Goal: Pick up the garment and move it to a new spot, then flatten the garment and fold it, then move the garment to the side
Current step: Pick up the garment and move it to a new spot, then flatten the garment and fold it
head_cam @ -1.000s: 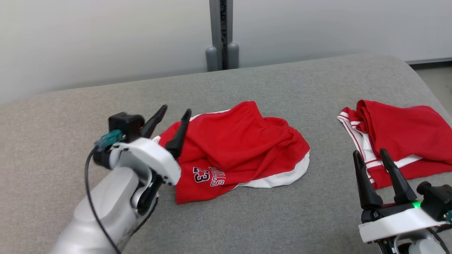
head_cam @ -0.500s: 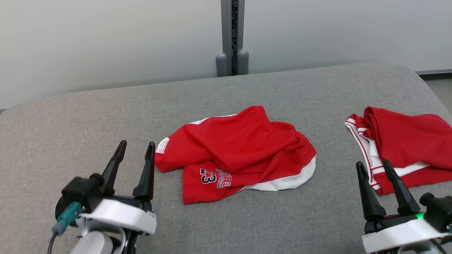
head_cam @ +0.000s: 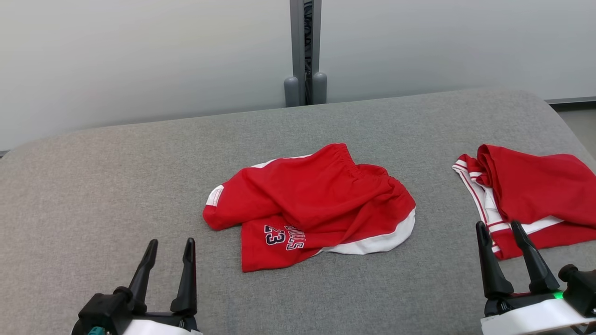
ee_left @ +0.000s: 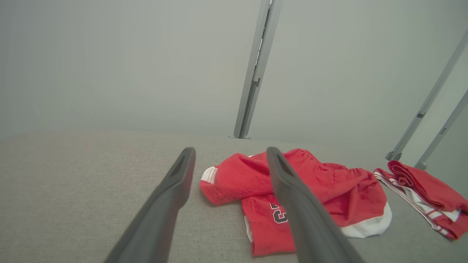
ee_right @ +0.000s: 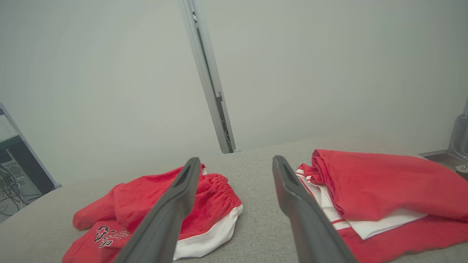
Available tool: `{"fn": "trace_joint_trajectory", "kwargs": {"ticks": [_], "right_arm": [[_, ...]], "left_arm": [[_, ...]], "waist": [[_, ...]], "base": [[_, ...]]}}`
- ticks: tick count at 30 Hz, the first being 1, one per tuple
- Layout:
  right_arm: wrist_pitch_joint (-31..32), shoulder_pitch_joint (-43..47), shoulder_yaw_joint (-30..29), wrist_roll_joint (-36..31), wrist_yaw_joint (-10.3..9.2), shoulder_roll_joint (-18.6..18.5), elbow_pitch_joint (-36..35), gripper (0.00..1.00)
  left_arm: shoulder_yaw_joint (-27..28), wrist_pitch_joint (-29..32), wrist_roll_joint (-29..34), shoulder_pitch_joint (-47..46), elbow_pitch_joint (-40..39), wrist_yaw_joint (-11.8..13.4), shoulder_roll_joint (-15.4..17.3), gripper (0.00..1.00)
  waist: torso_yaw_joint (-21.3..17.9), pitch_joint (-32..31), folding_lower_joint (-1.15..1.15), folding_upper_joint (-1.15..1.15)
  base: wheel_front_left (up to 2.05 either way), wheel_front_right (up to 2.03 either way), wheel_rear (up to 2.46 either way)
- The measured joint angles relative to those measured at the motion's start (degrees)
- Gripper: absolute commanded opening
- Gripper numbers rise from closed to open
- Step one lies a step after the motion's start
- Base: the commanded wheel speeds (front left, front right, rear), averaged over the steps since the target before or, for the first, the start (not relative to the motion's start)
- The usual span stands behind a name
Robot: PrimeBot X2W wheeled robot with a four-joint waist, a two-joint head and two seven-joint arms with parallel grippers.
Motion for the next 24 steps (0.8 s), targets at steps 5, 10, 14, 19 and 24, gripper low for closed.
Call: {"fn": "trace_joint_trajectory", "kwargs": {"ticks": [5, 10, 14, 19, 24], "right_arm": [[0.0, -0.2, 0.7, -0.3, 0.00, -0.3, 0.1, 1.00], [0.0, -1.4, 1.4, -0.2, 0.00, -1.5, 0.7, 1.00], [0.0, -2.7, 3.4, 0.5, 0.00, -2.7, 2.8, 1.00], [0.0, -6.2, 5.5, 1.6, 0.00, -4.3, 5.6, 1.00], [0.0, -10.8, 7.9, 3.7, 0.00, -6.4, 10.6, 1.00]], "left_arm": [[-0.3, 0.0, 1.1, -0.1, 2.8, -2.2, -1.6, 1.00], [-2.4, 1.5, 1.1, -1.6, 7.4, -4.0, -1.9, 1.00], [-4.4, 4.0, 0.5, -3.8, 10.6, -5.6, -2.4, 1.00], [-5.9, 5.7, 0.6, -7.8, 14.6, -7.1, -2.4, 1.00], [-7.7, 7.1, 0.6, -11.7, 19.8, -8.0, -3.7, 1.00]], "waist": [[0.5, 0.2, 0.00, 0.00], [0.8, 1.1, 0.00, 0.00], [1.2, 2.1, 0.00, 0.00], [1.5, 4.2, 0.00, 0.00], [2.1, 6.5, 0.00, 0.00]], "base": [[0.00, 0.00, 0.00], [0.00, 0.00, 0.00], [0.00, 0.00, 0.00], [0.00, 0.00, 0.00], [0.00, 0.00, 0.00]]}}
